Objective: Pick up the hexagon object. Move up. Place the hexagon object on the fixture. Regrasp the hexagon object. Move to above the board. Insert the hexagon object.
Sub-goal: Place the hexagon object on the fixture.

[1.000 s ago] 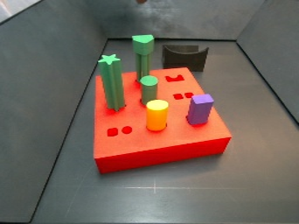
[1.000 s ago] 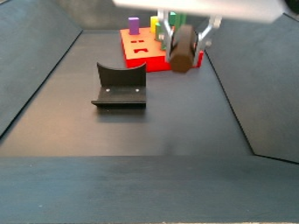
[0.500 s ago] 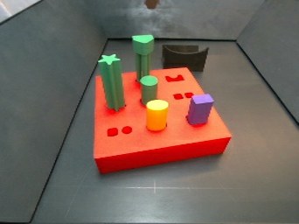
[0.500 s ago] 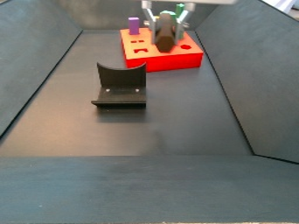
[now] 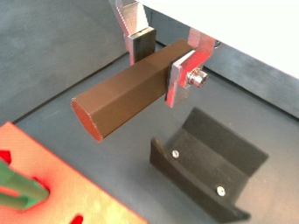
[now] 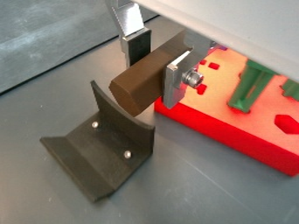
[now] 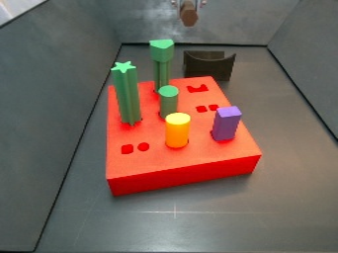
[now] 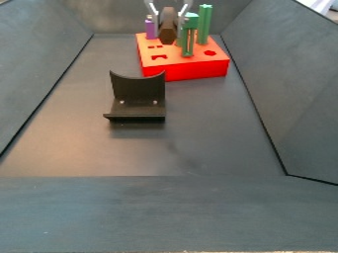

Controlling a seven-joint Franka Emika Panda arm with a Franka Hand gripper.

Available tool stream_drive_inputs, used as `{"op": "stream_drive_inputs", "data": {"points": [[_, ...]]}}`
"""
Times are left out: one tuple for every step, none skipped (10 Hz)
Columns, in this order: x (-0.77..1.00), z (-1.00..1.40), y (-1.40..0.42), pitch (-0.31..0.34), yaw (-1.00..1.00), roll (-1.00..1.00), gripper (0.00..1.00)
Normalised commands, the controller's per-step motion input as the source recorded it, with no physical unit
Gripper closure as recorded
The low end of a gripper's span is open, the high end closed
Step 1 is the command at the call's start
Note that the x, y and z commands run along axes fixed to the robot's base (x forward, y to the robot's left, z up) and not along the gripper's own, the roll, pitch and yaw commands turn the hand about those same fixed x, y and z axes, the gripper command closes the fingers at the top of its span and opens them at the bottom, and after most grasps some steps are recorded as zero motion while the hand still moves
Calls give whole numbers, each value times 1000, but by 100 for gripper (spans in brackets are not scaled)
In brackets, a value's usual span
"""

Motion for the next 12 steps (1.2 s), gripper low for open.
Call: {"op": "stream_drive_inputs", "data": {"points": [[353,-5,-74,160,24,-26,100],[267,-1,-47,157,24,-25,100],[749,315,1000,65,129,-1000,100],[669,305,985,72,114,-1000,100],[567,186,856,90,84,-1000,100],[494,75,688,107,69,-1000,100],[439,40,511,130,53,-1000,100],[371,22,289,171,23,-1000,100],[327,2,132,199,-6,-1000,100],[285,-9,55,189,-36,-833,100],[215,-8,61,166,-71,-600,100],[159,-13,64,153,-90,-439,100]]}}
